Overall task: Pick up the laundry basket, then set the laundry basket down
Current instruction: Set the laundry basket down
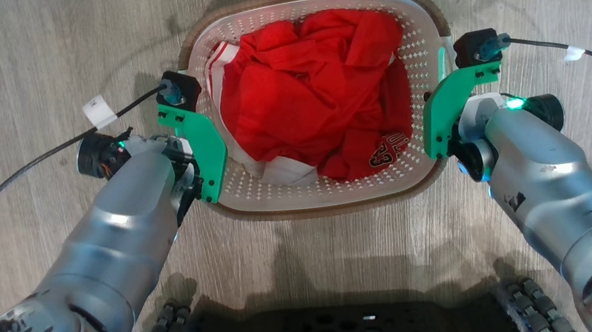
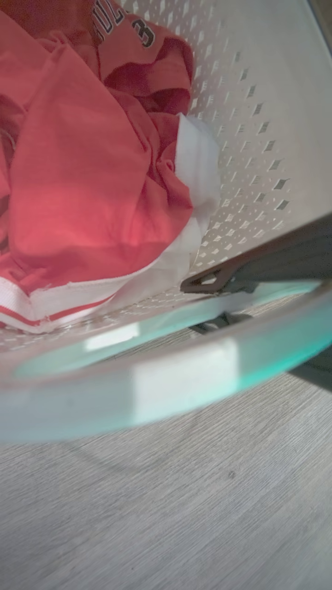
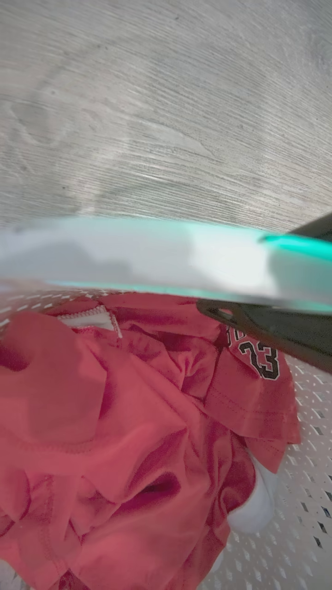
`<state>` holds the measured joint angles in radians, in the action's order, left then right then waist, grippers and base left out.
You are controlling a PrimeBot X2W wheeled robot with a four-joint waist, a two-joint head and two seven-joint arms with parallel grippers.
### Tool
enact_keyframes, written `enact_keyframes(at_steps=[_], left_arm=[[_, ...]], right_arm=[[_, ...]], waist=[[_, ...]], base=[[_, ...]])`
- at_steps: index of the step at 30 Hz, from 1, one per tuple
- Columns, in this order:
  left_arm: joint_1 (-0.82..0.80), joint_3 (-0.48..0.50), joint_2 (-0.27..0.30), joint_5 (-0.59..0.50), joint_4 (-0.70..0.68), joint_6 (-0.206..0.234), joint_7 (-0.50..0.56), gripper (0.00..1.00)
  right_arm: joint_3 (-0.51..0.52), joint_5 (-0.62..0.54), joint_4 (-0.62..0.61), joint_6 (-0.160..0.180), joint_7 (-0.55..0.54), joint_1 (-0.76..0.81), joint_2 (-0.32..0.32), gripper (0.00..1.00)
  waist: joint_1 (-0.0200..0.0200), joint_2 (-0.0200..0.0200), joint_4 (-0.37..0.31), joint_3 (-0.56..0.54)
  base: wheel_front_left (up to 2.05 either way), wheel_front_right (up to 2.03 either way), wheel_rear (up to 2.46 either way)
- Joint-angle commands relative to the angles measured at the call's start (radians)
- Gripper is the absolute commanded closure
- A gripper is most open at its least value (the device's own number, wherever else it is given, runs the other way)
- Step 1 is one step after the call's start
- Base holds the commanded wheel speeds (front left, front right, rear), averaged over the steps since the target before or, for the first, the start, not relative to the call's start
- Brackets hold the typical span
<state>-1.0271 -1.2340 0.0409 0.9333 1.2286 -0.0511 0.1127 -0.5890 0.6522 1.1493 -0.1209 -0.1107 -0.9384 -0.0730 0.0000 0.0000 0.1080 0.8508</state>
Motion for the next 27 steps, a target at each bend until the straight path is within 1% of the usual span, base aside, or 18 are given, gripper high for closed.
enact_keyframes(at_steps=[1, 2, 3, 5, 7, 12, 23, 27], left_arm=[[-0.002, -0.017, 0.009, -0.017, -0.009, 0.006, -0.01, 0.98], [-0.002, -0.017, 0.009, -0.016, -0.006, 0.01, -0.011, 0.64], [-0.003, -0.017, 0.009, -0.014, -0.002, 0.02, -0.014, 0.0], [-0.003, -0.014, 0.009, -0.008, 0.007, 0.046, -0.013, 0.0], [-0.002, -0.016, 0.009, -0.008, 0.013, 0.064, 0.001, 0.0], [0.004, -0.017, 0.009, 0.002, 0.007, 0.073, 0.003, 0.0], [0.009, -0.024, 0.009, 0.014, -0.013, 0.075, 0.014, 0.0], [0.009, -0.026, 0.009, 0.02, -0.016, 0.092, 0.015, 0.0]], right_arm=[[-0.026, -0.003, -0.003, -0.01, -0.007, 0.02, 0.023, 0.69], [-0.025, -0.002, 0.003, -0.01, -0.004, 0.018, 0.023, 0.28], [-0.024, -0.001, 0.009, -0.01, -0.001, 0.016, 0.023, 0.0], [-0.019, 0.002, 0.024, -0.01, 0.004, 0.013, 0.023, 0.0], [-0.02, 0.0, 0.042, -0.01, 0.002, 0.008, 0.023, 0.0], [-0.023, -0.001, 0.059, -0.01, 0.02, -0.001, 0.023, 0.0], [-0.034, 0.005, 0.078, -0.01, 0.024, -0.013, 0.023, 0.0], [-0.039, 0.005, 0.086, -0.01, 0.024, -0.018, 0.023, 0.0]], waist=[[0.0, 0.0, 0.001, 0.002], [0.0, 0.0, 0.002, 0.003], [0.0, 0.0, 0.003, 0.003], [0.0, 0.0, 0.005, 0.004], [0.0, 0.0, 0.008, 0.005], [0.0, 0.0, 0.014, 0.004], [0.0, 0.0, 0.025, 0.006], [0.0, 0.0, 0.027, 0.005]], base=[[0.0, 0.0, 0.0], [0.0, 0.0, 0.0], [0.0, 0.0, 0.0], [0.0, 0.0, 0.0], [0.0, 0.0, 0.0], [0.0, 0.0, 0.0], [0.0, 0.0, 0.0], [0.0, 0.0, 0.0]])
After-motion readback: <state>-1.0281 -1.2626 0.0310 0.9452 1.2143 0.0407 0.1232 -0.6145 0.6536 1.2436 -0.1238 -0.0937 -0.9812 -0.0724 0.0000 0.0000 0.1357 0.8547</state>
